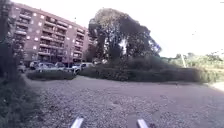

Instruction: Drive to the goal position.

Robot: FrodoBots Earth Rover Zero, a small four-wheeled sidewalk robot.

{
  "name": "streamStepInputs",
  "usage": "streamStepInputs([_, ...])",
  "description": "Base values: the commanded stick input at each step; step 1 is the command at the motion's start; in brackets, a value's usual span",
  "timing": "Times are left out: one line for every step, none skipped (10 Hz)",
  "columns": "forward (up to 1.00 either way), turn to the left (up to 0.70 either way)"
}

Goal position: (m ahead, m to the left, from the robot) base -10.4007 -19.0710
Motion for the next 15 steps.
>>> streamStepInputs([0.0, 0.0])
streamStepInputs([0.0, 0.0])
streamStepInputs([0.0, 0.0])
streamStepInputs([0.0, 0.0])
streamStepInputs([0.0, -0.08])
streamStepInputs([0.0, -0.7])
streamStepInputs([0.0, -0.7])
streamStepInputs([0.0, -0.7])
streamStepInputs([0.0, -0.7])
streamStepInputs([0.0, -0.7])
streamStepInputs([0.0, -0.7])
streamStepInputs([0.0, -0.7])
streamStepInputs([0.0, -0.7])
streamStepInputs([0.0, -0.7])
streamStepInputs([0.0, -0.7])
